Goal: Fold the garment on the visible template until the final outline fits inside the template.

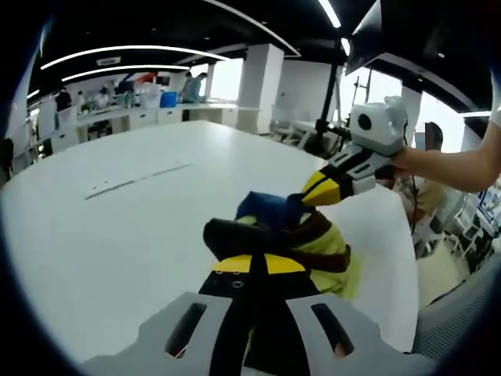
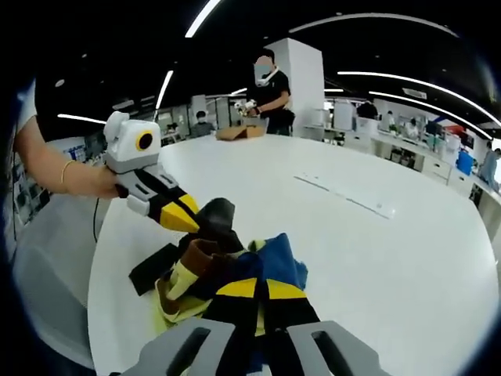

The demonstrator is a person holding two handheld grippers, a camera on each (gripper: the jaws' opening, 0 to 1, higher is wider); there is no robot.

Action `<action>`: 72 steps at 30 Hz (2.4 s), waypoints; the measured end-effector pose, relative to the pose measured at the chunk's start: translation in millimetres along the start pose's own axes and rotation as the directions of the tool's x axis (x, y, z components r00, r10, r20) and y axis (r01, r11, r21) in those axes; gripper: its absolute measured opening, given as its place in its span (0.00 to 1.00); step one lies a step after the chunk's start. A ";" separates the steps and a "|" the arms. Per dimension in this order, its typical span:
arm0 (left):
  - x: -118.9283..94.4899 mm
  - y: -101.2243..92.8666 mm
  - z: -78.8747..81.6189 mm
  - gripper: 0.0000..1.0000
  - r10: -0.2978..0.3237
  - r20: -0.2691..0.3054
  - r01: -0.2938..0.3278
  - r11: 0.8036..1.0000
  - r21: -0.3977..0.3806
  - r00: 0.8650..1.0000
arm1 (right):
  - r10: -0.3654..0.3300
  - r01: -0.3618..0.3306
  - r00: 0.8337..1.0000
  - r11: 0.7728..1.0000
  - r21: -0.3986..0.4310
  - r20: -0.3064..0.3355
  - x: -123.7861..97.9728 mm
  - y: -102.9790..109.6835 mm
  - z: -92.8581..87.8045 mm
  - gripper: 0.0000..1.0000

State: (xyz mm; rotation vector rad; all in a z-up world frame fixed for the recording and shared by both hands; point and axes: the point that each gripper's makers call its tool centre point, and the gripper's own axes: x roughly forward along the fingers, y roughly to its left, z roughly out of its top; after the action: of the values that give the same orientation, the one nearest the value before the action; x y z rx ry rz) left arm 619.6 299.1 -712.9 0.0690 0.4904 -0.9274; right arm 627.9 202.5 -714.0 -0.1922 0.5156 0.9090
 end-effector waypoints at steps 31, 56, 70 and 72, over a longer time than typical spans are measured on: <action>-83.7 73.6 67.5 0.00 0.306 0.219 -0.268 0.945 -0.187 0.926 | -0.161 0.158 0.978 0.987 0.035 0.130 -38.7 -43.4 51.1 0.00; -48.4 164.8 49.0 0.00 0.445 0.160 -0.397 0.880 -0.262 0.881 | -0.387 0.310 0.917 0.840 0.445 0.092 -30.5 -129.0 30.5 0.00; -10.3 193.8 14.3 0.00 0.458 0.018 -0.445 0.872 -0.206 0.889 | -0.412 0.384 0.911 0.815 0.434 -0.032 -0.3 -157.6 -10.6 0.00; -8.3 194.8 11.2 0.00 0.459 0.010 -0.448 0.873 -0.193 0.889 | -0.412 0.388 0.910 0.811 0.439 -0.043 4.0 -164.4 -15.5 0.00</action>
State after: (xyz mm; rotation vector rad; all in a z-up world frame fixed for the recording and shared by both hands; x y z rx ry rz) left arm 771.8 420.4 -728.6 -0.0126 0.4797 -0.4158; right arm 754.9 99.6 -738.5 0.1361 0.5890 0.3641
